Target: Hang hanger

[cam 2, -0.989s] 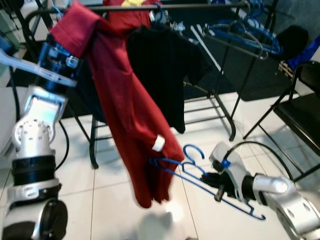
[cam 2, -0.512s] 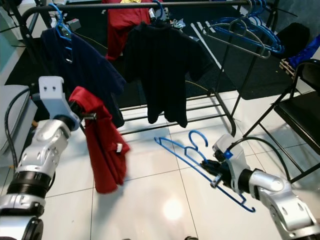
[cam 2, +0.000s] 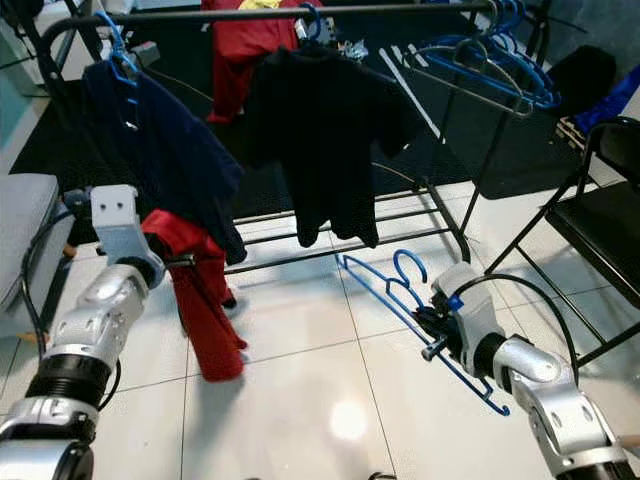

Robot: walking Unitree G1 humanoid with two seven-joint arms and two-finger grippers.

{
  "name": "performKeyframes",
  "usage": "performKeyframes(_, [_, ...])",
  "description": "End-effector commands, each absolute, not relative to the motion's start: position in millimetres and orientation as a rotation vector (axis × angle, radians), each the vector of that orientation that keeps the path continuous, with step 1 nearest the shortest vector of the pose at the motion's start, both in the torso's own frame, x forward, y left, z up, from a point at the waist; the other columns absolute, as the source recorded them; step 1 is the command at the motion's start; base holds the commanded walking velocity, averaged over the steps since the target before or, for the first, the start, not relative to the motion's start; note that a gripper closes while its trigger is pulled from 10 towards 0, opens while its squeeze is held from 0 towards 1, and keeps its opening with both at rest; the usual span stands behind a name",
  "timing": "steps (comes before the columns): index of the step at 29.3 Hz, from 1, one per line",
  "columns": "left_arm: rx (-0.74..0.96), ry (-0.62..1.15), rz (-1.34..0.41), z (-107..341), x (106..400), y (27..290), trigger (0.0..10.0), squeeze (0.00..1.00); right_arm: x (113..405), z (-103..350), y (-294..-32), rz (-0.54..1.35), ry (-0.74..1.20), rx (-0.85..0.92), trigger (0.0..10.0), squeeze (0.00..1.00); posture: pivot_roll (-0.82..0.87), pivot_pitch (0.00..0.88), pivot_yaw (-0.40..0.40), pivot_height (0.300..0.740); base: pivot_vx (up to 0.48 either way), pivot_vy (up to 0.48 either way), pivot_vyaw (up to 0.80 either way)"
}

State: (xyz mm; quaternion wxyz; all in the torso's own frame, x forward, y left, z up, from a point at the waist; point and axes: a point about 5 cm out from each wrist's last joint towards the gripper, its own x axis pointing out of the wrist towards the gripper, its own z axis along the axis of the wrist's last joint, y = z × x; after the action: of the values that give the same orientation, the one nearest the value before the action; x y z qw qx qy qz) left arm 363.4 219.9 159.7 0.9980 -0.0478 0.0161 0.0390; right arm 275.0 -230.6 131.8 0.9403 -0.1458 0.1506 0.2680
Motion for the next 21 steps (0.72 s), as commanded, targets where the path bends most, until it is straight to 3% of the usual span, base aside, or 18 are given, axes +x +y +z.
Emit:
performKeyframes(1, [-0.095, 0.039, 0.093, 156.2, 362.0, 221.5, 4.3, 0.0, 275.2, 130.3, -231.5, 0.539, 0.301, -0.3, 10.0, 0.0, -0.04, 0.177, 0.032, 0.74, 0.0, 0.0, 0.0])
performKeyframes(5, [-0.094, 0.039, 0.094, 156.2, 362.0, 221.4, 4.3, 0.0, 275.5, 130.0, -231.5, 0.538, 0.299, -0.3, 10.0, 0.0, -0.04, 0.177, 0.032, 0.74, 0.0, 0.0, 0.0])
performKeyframes(6, [-0.103, 0.117, 0.103, 139.9, 356.4, 222.5, 10.0, 0.0, 279.9, 124.0, -232.9, 0.473, 0.287, -0.245, 10.0, 0.0, -0.04, 0.175, 0.033, 0.74, 0.0, 0.0, 0.8])
performKeyframes(7, [-0.103, 0.117, 0.103, 139.9, 356.4, 222.5, 10.0, 0.0, 279.9, 124.0, -232.9, 0.473, 0.287, -0.245, 10.0, 0.0, -0.04, 0.175, 0.033, 0.74, 0.0, 0.0, 0.8])
performKeyframes(9, [-0.214, 0.208, 0.032, 94.4, 298.3, 199.7, 10.0, 0.0, 274.7, 104.9, -206.7, 0.364, 0.216, -0.073, 10.0, 0.0, 0.0, 0.156, 0.005, 0.74, 0.0, 0.0, 0.8])
performKeyframes(11, [-0.214, 0.208, 0.032, 94.4, 298.3, 199.7, 10.0, 0.0, 274.7, 104.9, -206.7, 0.364, 0.216, -0.073, 10.0, 0.0, 0.0, 0.156, 0.005, 0.74, 0.0, 0.0, 0.8])
performKeyframes(13, [-0.27, 0.221, 0.007, 86.1, 272.8, 189.7, 10.0, 0.0, 271.1, 99.7, -195.9, 0.325, 0.19, -0.014, 10.0, 0.0, 0.0, 0.156, 0.005, 0.74, 0.0, 0.0, 0.8])
performKeyframes(21, [-0.271, 0.222, 0.009, 85.9, 273.2, 189.6, 10.0, 0.0, 271.7, 98.9, -195.8, 0.321, 0.184, -0.015, 10.0, 0.0, 0.0, 0.156, 0.005, 0.74, 0.0, 0.0, 0.8])
